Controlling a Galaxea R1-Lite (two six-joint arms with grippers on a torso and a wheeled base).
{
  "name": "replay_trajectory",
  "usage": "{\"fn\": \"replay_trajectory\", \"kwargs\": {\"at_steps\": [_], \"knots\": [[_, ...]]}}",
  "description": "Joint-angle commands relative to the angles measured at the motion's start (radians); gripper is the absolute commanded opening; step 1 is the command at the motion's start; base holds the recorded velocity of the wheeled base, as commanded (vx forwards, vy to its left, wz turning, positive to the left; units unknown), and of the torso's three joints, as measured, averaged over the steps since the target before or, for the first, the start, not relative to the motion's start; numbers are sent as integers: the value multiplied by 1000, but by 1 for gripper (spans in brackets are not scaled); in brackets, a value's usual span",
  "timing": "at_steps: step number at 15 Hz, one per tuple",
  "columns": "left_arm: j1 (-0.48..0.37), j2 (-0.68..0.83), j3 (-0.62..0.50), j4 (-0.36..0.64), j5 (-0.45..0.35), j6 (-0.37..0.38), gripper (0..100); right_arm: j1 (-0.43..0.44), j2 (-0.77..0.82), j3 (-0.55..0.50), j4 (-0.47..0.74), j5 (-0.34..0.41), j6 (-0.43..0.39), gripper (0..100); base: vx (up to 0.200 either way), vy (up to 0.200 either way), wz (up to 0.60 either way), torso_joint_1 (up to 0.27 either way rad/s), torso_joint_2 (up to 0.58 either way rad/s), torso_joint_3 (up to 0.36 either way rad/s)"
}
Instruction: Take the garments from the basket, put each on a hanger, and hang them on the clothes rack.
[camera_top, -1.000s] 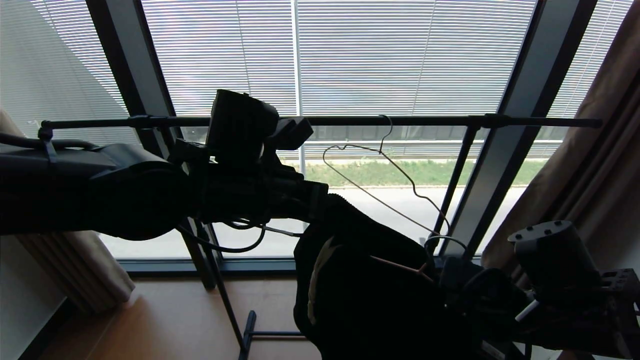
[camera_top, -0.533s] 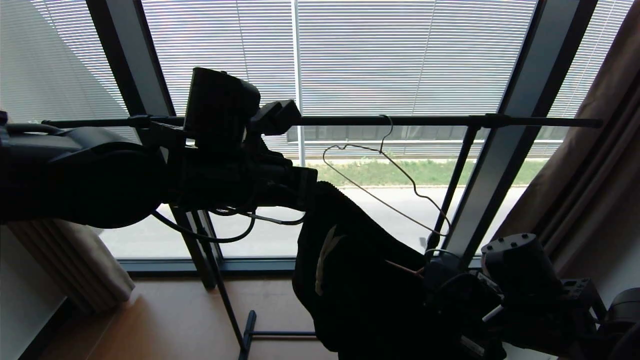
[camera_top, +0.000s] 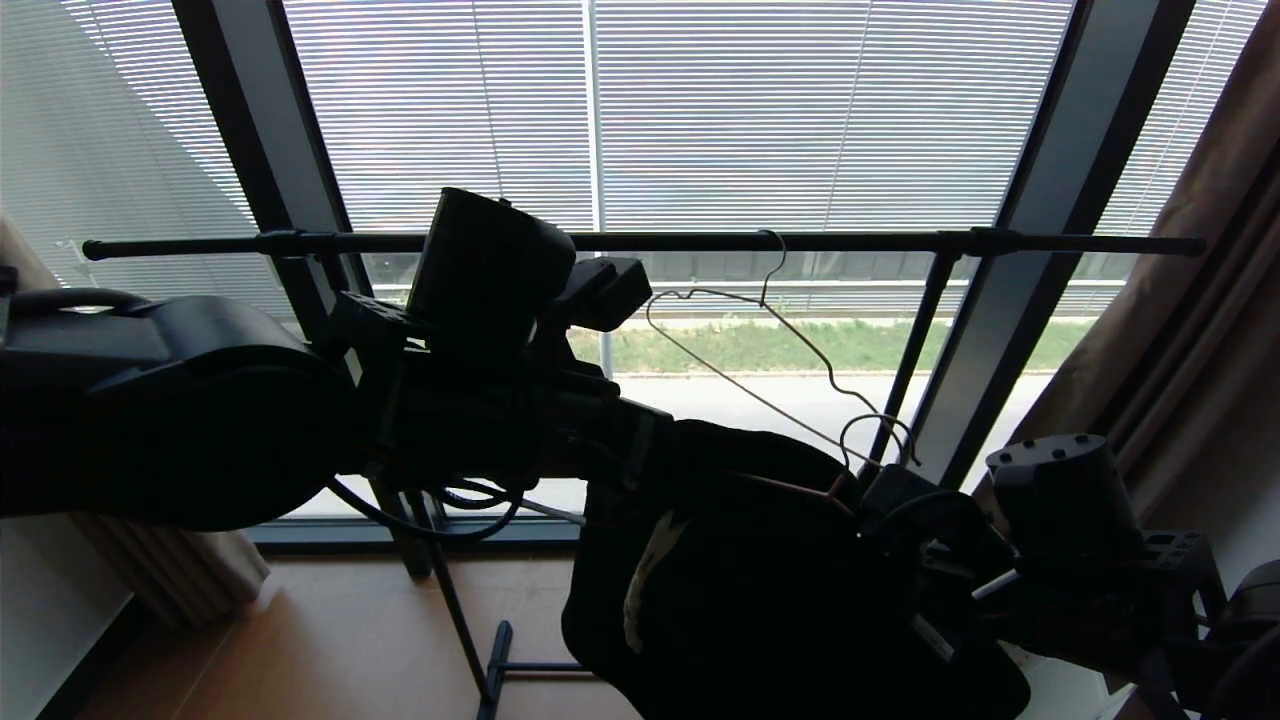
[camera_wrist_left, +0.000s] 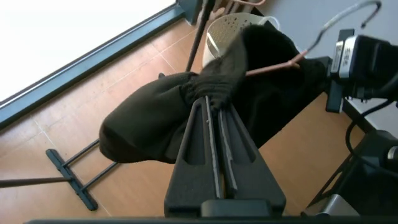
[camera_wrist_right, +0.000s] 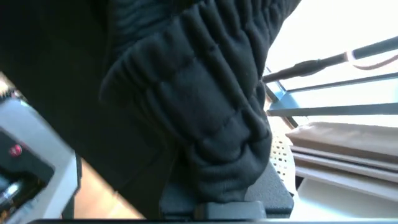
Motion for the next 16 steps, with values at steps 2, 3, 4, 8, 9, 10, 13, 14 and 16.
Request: {"fn": "replay_trajectory", "kwargs": {"at_steps": [2, 3, 4, 8, 9, 10, 13, 14, 16], "knots": [[-59, 0, 44, 0, 38, 0, 0, 3, -23, -13, -4, 1, 18, 0, 0, 0, 0, 0, 0, 0], [-72, 3, 58, -2, 40, 0, 0, 11, -34, -15, -4, 3, 30, 0, 0, 0, 0, 0, 0, 0], [-84, 7, 66, -3, 45, 0, 0, 28, -45, -18, -4, 3, 50, 0, 0, 0, 0, 0, 0, 0], [-116, 17, 92, -6, 46, -2, 0, 42, -59, -16, -78, 59, 134, 0, 0, 0, 0, 0, 0, 0], [-116, 18, 92, -6, 46, -2, 0, 42, -59, -15, -82, 62, 134, 0, 0, 0, 0, 0, 0, 0], [-119, 20, 110, -11, 49, -2, 0, 42, -60, 14, -163, 133, 150, 0, 0, 0, 0, 0, 0, 0], [-122, 17, 119, -14, 72, -6, 0, 34, -57, 50, -266, 240, 173, 0, 0, 0, 0, 0, 0, 0], [-125, 17, 131, -20, 72, -6, 0, 31, -59, 56, -280, 268, 185, 0, 0, 0, 0, 0, 0, 0], [-125, 17, 168, -78, 72, -6, 0, 26, -57, 71, -323, 315, 209, 0, 0, 0, 0, 0, 0, 0]]}}
